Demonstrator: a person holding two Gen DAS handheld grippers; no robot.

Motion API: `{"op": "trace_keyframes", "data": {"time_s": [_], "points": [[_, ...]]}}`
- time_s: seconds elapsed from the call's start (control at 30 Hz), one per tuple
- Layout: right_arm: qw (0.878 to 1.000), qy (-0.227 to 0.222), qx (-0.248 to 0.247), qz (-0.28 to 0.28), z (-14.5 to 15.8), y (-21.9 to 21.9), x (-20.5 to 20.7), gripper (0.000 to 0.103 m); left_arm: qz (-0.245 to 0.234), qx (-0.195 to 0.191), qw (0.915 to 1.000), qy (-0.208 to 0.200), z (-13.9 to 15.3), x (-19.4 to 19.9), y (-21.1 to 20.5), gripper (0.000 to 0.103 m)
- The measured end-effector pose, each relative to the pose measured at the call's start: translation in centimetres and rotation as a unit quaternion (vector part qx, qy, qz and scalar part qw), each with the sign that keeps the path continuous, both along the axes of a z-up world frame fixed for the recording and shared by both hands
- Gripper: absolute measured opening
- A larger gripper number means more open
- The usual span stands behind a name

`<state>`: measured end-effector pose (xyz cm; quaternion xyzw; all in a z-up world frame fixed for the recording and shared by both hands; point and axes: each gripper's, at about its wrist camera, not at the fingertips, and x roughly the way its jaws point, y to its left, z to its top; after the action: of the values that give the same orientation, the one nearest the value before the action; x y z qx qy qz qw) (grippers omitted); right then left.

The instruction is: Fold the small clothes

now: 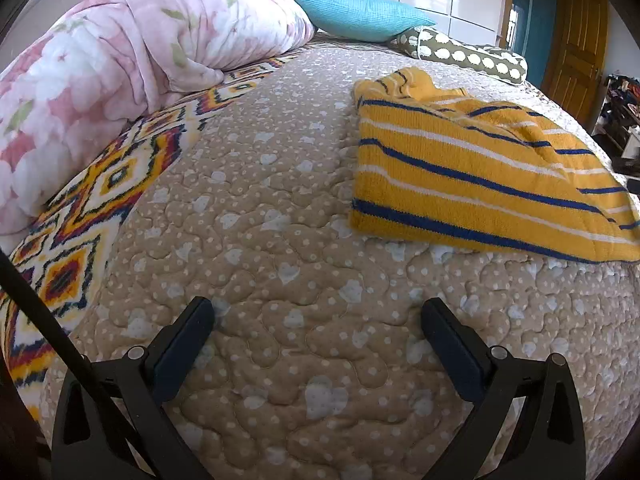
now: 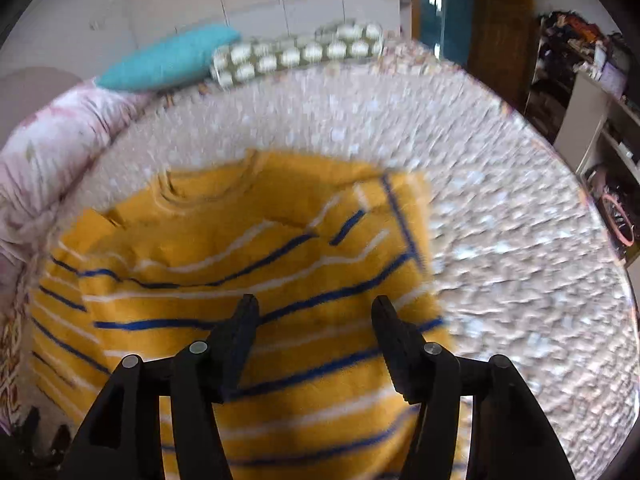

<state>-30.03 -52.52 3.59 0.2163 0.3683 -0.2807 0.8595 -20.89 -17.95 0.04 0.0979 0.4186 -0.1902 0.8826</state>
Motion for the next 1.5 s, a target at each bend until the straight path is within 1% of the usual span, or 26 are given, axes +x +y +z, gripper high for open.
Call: {"op": "trace_keyframes", "data": {"time_s": [0.1, 0.13, 0.2, 0.3, 0.37, 0.43, 0.5, 0.6, 0.63, 0.73, 0.83, 0.87, 0.97, 1.0, 1.07, 1.1, 1.13, 1.2, 1.3, 1.4, 1.43, 1.47, 1.5], "points": [[0.999, -0.033, 0.02, 0.018, 0.3, 1.8, -2.9, 0.063, 0.001, 0.003, 1.0, -0.002, 0.0, 0.0, 0.0, 0.103], [0.999, -0.037, 0.026, 0.027, -0.2, 2.6, -3.9, 0.063, 0.001, 0.004, 1.0, -0.003, 0.0, 0.1, 0.0, 0.103], [0.999, -0.028, 0.027, 0.037, -1.4, 3.9, -5.0, 0.063, 0.003, 0.006, 1.0, -0.005, 0.0, 0.0, 0.0, 0.103], [0.999, 0.0, 0.015, 0.05, -4.4, 5.5, -5.6, 0.063, 0.005, 0.011, 0.9999, -0.009, 0.0, -0.1, 0.0, 0.103], [0.999, -0.011, -0.009, 0.049, -4.6, 6.2, -6.0, 0.063, 0.004, 0.014, 0.9998, -0.013, 0.1, -0.4, -0.1, 0.103], [0.999, -0.009, -0.019, 0.049, -4.8, 6.6, -5.9, 0.066, 0.001, 0.012, 0.9999, -0.011, 0.1, -0.4, 0.0, 0.103], [0.998, -0.015, -0.026, 0.05, -5.1, 6.9, -6.0, 0.07, -0.01, 0.006, 0.9999, 0.005, 0.3, -0.1, 0.3, 0.103], [0.998, -0.025, -0.027, 0.057, -5.2, 7.0, -6.2, 0.075, -0.015, -0.013, 0.9991, 0.037, 0.9, 0.6, 0.8, 0.103], [0.997, -0.032, -0.021, 0.06, -5.3, 6.8, -6.3, 0.077, -0.014, -0.026, 0.9984, 0.048, 1.4, 1.1, 1.1, 0.103], [0.996, -0.057, -0.001, 0.065, -5.3, 6.2, -6.8, 0.08, -0.014, -0.069, 0.9953, 0.066, 2.8, 2.6, 1.4, 0.103], [0.995, -0.079, 0.015, 0.065, -5.4, 5.8, -7.4, 0.08, -0.016, -0.086, 0.9931, 0.079, 3.7, 4.6, 0.4, 0.103], [0.994, -0.083, 0.019, 0.064, -5.4, 5.9, -7.5, 0.08, -0.023, -0.094, 0.9917, 0.084, 3.8, 5.6, -0.2, 0.103], [0.993, -0.099, 0.031, 0.061, -5.4, 5.8, -8.0, 0.08, -0.037, -0.109, 0.9881, 0.102, 3.3, 8.5, -2.0, 0.103], [0.992, -0.102, 0.033, 0.059, -5.4, 5.7, -8.1, 0.08, -0.037, -0.116, 0.9861, 0.114, 2.9, 9.5, -2.5, 0.103], [0.991, -0.111, 0.038, 0.058, -5.4, 5.6, -8.3, 0.08, -0.033, -0.136, 0.9782, 0.153, 1.5, 11.6, -3.3, 0.103], [0.99, -0.117, 0.044, 0.058, -5.4, 5.4, -8.4, 0.08, -0.028, -0.141, 0.9773, 0.156, 1.3, 12.0, -3.7, 0.103], [0.989, -0.125, 0.052, 0.058, -5.5, 5.2, -8.6, 0.08, -0.026, -0.145, 0.9779, 0.149, 1.4, 12.5, -4.0, 0.103], [0.987, -0.137, 0.065, 0.058, -5.6, 4.9, -8.9, 0.08, -0.034, -0.146, 0.9775, 0.148, 1.7, 13.3, -5.0, 0.103], [0.982, -0.157, 0.086, 0.058, -5.8, 4.4, -9.3, 0.08, -0.031, -0.136, 0.9782, 0.154, 1.4, 14.6, -6.5, 0.103], [0.979, -0.168, 0.096, 0.057, -5.9, 4.1, -9.5, 0.08, -0.025, -0.103, 0.983, 0.15, 1.3, 15.1, -8.0, 0.103], [0.978, -0.172, 0.1, 0.057, -5.9, 4.1, -9.5, 0.08, -0.024, -0.089, 0.9843, 0.151, 1.3, 15.2, -8.5, 0.101], [0.977, -0.175, 0.104, 0.057, -5.9, 4.0, -9.6, 0.08, -0.03, -0.082, 0.9843, 0.153, 1.6, 15.1, -9.0, 0.078], [0.976, -0.182, 0.109, 0.055, -5.9, 3.8, -9.8, 0.08, -0.043, -0.088, 0.9814, 0.165, 1.8, 14.8, -9.4, 0.038]]}}
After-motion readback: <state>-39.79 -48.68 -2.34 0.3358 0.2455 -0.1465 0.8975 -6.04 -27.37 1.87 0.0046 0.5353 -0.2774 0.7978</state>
